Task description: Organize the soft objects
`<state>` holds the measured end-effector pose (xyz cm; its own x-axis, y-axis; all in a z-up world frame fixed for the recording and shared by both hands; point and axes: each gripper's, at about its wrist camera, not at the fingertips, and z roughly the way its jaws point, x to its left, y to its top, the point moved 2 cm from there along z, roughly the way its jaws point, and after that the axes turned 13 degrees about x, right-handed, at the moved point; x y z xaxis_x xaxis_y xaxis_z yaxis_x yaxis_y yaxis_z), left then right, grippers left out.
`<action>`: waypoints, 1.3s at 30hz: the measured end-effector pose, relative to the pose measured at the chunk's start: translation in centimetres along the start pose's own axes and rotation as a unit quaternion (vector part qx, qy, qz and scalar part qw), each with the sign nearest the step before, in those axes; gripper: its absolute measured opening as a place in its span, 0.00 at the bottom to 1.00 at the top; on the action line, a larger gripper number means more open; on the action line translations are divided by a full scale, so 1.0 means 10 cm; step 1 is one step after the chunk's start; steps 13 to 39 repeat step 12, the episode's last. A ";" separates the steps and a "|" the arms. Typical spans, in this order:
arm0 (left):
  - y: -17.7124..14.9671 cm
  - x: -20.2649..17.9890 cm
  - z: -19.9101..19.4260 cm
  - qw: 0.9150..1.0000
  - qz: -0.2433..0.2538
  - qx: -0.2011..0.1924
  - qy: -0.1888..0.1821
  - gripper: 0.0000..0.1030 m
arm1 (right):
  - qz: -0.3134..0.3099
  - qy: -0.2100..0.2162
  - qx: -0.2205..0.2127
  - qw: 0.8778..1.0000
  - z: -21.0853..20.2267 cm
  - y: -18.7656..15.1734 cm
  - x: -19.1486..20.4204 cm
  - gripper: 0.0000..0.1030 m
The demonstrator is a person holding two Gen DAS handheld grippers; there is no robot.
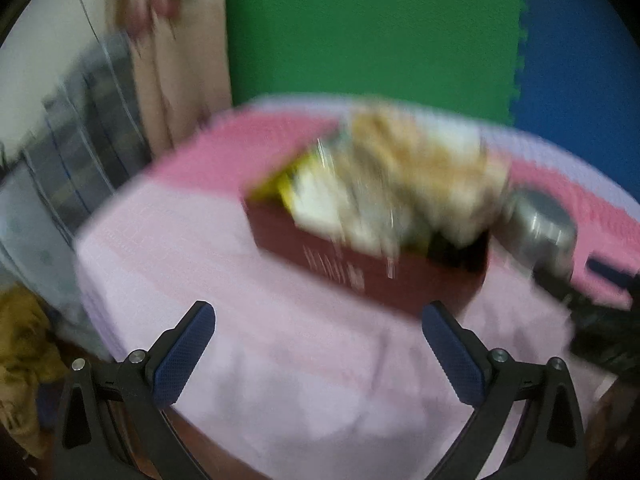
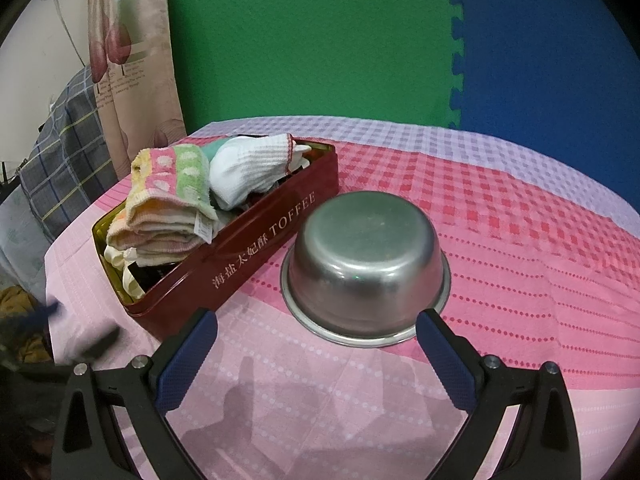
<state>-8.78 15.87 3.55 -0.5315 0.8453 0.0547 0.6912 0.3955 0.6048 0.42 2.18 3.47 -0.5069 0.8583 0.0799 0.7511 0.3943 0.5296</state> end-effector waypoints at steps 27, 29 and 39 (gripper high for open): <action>0.55 -0.14 -0.12 0.999 0.023 0.030 -0.017 1.00 | 0.009 0.004 -0.007 1.000 -0.02 0.01 -0.04 0.99; 0.55 -0.14 -0.12 0.999 0.023 0.030 -0.017 1.00 | 0.009 0.004 -0.007 1.000 -0.02 0.01 -0.04 0.99; 0.55 -0.14 -0.12 0.999 0.023 0.030 -0.017 1.00 | 0.009 0.004 -0.007 1.000 -0.02 0.01 -0.04 0.99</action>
